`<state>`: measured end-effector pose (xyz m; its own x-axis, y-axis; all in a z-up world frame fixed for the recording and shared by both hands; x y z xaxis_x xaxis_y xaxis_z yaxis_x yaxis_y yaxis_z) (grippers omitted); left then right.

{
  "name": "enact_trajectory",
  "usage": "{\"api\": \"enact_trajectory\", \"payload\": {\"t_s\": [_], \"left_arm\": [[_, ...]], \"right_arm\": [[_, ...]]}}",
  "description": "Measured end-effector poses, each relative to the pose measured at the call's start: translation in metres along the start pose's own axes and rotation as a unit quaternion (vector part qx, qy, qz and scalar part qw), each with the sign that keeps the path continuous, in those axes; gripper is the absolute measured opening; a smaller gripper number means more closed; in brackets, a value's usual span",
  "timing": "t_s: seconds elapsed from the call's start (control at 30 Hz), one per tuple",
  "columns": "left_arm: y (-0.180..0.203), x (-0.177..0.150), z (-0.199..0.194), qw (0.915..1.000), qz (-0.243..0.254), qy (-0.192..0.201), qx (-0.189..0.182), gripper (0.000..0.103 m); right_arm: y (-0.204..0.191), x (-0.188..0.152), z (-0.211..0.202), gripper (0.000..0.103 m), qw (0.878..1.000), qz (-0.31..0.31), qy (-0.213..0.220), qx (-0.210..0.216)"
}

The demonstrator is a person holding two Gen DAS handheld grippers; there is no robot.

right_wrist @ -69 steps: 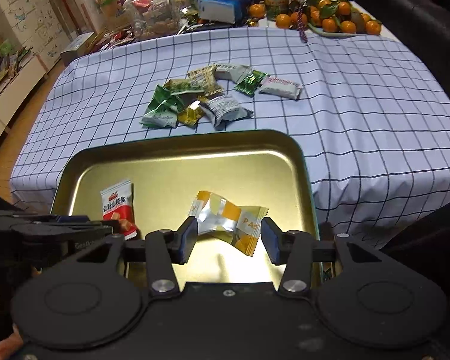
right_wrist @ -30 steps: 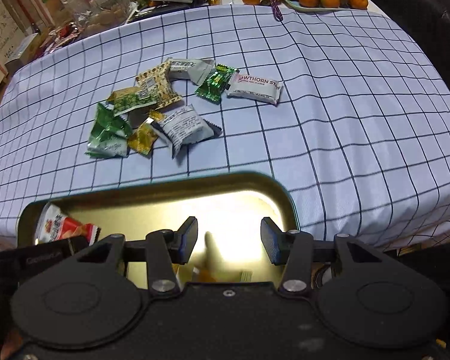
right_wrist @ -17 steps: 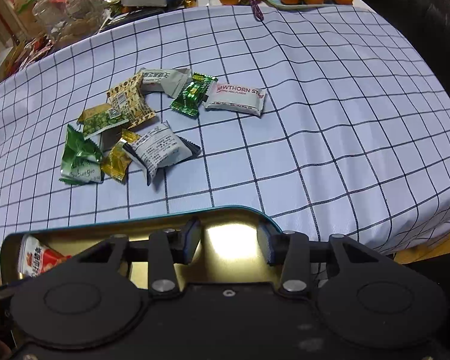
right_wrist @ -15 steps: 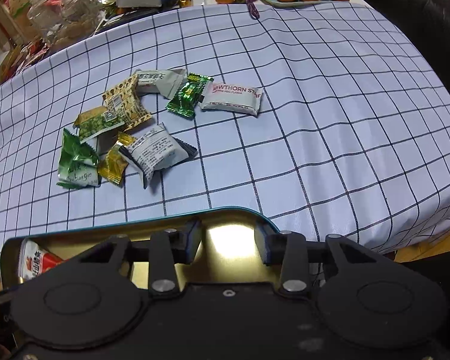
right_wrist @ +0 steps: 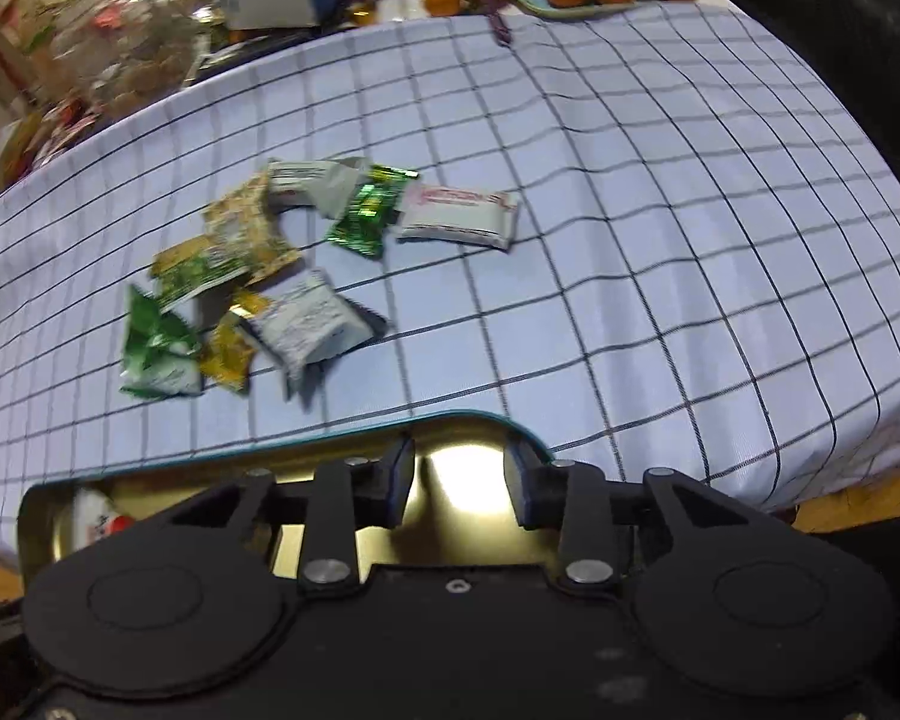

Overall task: Organize snacks
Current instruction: 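Move both open tools back to the snack pile, then grasp a green packet with the left tool while the right tool grasps a beige patterned packet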

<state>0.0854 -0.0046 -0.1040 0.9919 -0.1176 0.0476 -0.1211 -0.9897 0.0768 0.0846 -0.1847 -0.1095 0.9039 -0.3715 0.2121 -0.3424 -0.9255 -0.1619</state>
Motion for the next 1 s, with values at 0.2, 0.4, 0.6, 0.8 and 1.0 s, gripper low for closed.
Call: {"api": "enact_trajectory", "payload": {"t_s": [0.2,0.4,0.6,0.8,1.0], "left_arm": [[0.008,-0.003,-0.019,0.9994,0.034,0.001,-0.006,0.049],[0.016,0.033,-0.044,0.9973,0.067,0.029,-0.006,0.05],[0.022,0.079,-0.044,0.995,0.091,0.041,0.0,0.05],[0.04,0.103,-0.015,0.992,0.125,0.015,0.007,0.05],[0.06,0.121,0.007,0.9917,0.129,-0.007,-0.007,0.05]], "right_arm": [[-0.02,0.003,-0.032,0.04,0.998,-0.054,0.025,0.031],[-0.016,0.038,-0.044,0.042,0.996,-0.062,0.049,0.035],[-0.006,0.074,-0.026,0.042,0.998,-0.059,0.023,0.023],[-0.008,0.097,-0.008,0.042,0.998,-0.066,0.002,0.016],[-0.019,0.123,0.007,0.042,0.997,-0.075,-0.003,0.01]]}}
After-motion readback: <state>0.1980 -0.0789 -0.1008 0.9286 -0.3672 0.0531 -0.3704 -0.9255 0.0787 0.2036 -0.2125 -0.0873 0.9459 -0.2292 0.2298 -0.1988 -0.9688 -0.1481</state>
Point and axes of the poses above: each gripper's, at about its wrist camera, not at the fingertips, and z roughly the way its jaws point, y to its right, x to its top, the point moved 10 cm from there along z, roughly the way its jaws point, and after that the axes turned 10 degrees about -y, right-handed, at the moved point
